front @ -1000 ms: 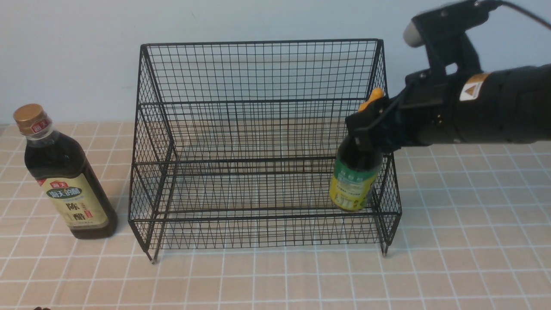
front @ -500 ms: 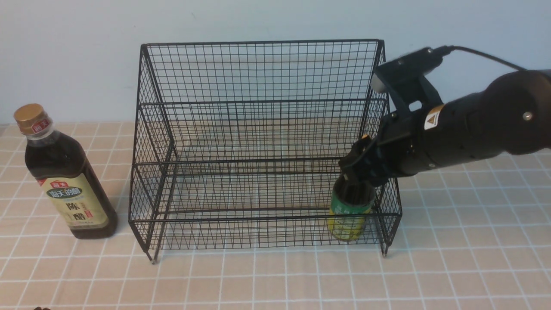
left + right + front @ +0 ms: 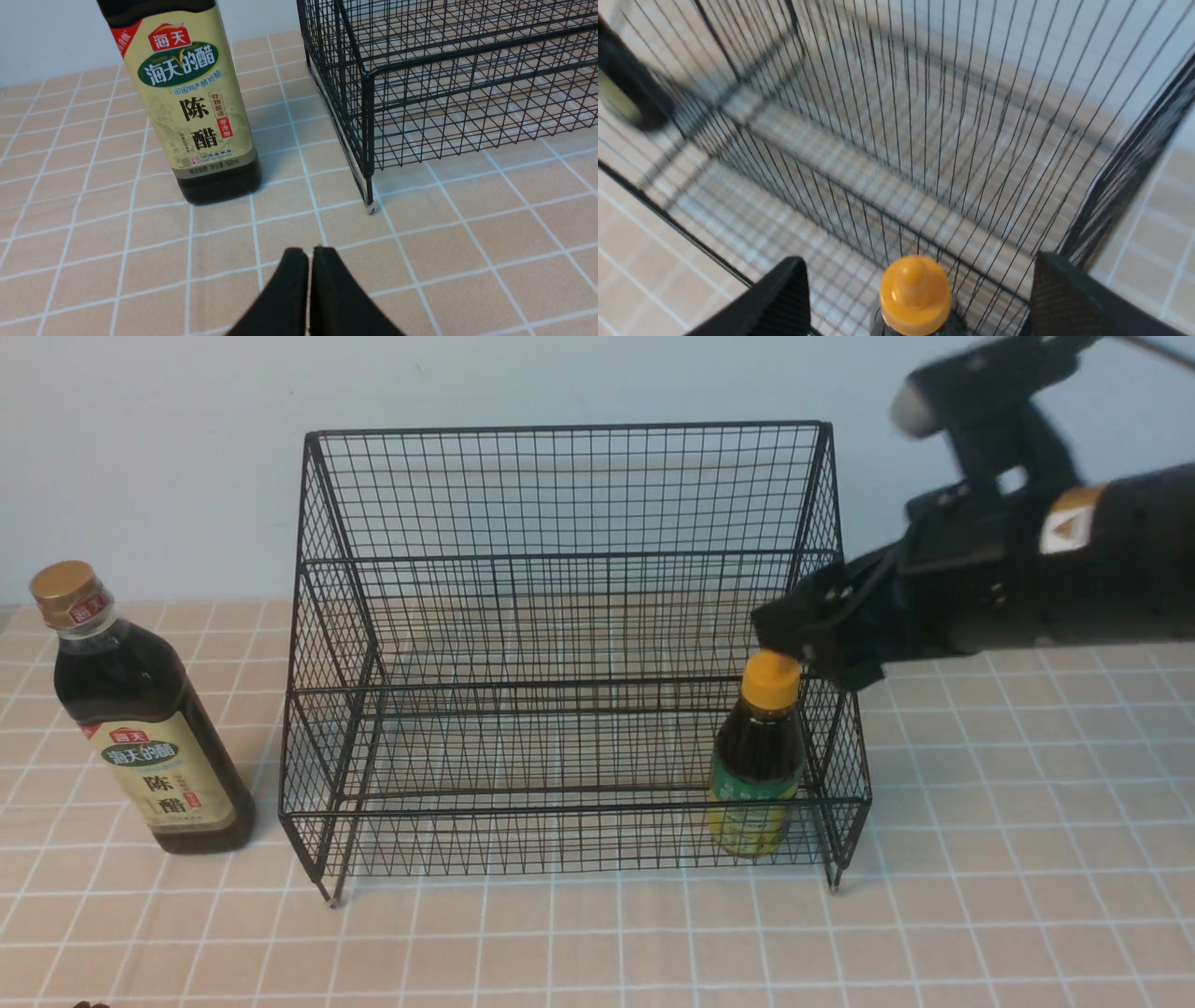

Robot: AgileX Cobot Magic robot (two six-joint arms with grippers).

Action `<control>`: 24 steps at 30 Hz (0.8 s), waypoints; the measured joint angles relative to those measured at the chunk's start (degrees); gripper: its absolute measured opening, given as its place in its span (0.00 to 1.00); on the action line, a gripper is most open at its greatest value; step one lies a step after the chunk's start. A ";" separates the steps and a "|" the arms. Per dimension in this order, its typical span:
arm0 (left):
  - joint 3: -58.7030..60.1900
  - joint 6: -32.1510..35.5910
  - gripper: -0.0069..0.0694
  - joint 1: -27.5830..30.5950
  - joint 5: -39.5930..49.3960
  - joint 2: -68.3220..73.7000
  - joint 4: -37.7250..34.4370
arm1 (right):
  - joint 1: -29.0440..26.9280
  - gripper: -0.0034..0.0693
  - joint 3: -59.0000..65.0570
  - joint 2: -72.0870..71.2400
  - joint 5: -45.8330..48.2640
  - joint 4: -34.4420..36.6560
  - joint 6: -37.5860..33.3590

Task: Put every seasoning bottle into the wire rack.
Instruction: Use the left arm to grab the condiment bottle closest to it

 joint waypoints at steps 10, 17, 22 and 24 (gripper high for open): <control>0.00 -0.11 0.08 0.00 0.00 0.00 0.00 | 0.00 0.21 0.34 -27.93 10.20 -13.61 18.89; 0.00 -0.11 0.08 0.00 0.00 0.00 0.00 | 0.00 0.03 6.92 -45.53 8.12 -16.84 25.80; 0.00 -0.11 0.08 0.00 0.00 0.00 0.00 | 0.00 0.03 11.65 -54.47 7.66 -14.48 26.40; 0.00 -0.11 0.08 0.00 0.00 0.00 0.00 | 0.00 0.03 12.17 -55.71 7.73 -14.48 26.40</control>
